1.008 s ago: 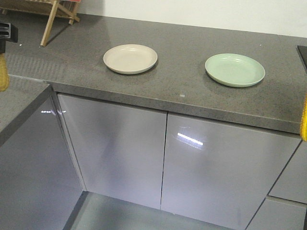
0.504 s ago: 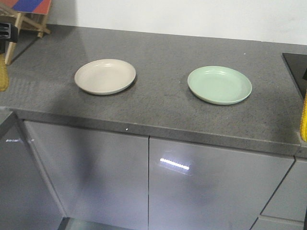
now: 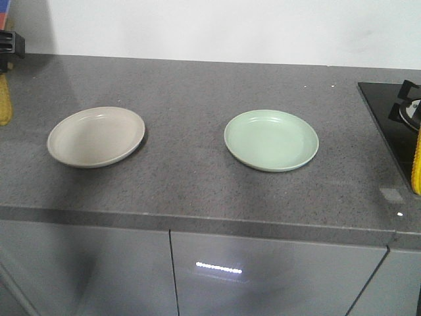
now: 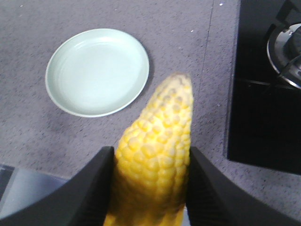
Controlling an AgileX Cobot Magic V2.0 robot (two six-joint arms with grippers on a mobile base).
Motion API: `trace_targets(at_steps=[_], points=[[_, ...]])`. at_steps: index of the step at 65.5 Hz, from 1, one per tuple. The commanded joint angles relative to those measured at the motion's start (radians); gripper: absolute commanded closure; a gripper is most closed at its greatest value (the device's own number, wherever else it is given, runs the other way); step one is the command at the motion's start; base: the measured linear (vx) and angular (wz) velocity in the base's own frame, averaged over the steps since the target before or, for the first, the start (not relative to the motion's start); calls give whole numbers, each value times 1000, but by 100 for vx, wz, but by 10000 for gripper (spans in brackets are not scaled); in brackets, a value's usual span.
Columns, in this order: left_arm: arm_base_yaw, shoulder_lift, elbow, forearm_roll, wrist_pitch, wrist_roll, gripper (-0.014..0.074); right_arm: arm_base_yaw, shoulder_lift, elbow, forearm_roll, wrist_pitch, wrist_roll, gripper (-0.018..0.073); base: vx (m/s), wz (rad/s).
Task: Distribute corn equally
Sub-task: 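Drive the base up to the empty cream and pale green plates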
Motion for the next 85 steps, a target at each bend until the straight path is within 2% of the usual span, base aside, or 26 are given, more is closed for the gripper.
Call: trace_targets(at_steps=[1,85], points=[[0,-27,-29,22,-53,-5,503,-4,-21,-24,12,-60,-2,479,19,-16],[0,-27,-29,22,-54,-5,503,-4,-21,-24,12,-60,-2,479,14,-6]])
